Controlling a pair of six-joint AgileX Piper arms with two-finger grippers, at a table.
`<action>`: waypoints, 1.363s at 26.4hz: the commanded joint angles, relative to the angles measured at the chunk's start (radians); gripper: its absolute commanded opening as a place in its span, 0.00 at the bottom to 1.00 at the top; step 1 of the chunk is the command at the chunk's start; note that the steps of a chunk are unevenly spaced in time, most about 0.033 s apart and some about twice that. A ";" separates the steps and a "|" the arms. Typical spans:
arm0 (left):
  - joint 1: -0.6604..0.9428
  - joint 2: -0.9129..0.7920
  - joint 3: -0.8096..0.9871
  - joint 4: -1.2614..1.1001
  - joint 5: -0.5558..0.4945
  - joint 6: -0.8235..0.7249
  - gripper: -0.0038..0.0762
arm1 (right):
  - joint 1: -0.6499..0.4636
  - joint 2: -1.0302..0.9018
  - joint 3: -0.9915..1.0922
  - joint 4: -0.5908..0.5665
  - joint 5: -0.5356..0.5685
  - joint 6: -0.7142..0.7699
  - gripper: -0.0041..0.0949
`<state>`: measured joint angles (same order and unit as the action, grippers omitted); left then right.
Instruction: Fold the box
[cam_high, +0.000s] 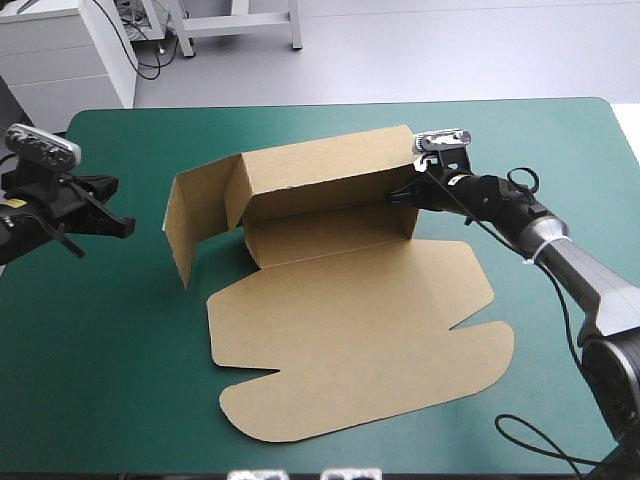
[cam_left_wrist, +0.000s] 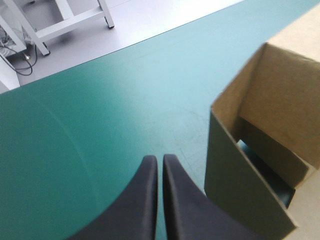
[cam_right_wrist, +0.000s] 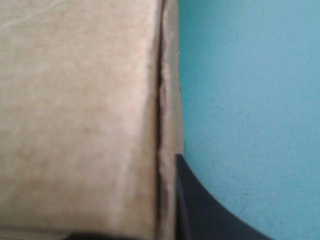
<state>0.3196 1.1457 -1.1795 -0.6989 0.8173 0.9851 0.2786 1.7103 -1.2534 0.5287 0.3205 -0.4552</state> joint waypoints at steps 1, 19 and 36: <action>0.107 0.034 0.014 -0.241 -0.020 0.082 0.07 | -0.003 -0.042 -0.022 0.000 0.048 0.012 0.04; 0.168 0.204 0.035 -0.424 0.016 0.101 0.07 | -0.003 -0.041 -0.200 -0.559 0.336 0.519 0.04; 0.100 0.205 0.035 -0.435 0.006 0.108 0.06 | -0.003 -0.053 -0.538 -0.236 0.927 0.455 0.04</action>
<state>0.4457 1.3794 -1.1201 -1.0857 0.8344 1.0878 0.2805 1.7168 -1.7558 0.1841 1.2457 0.0000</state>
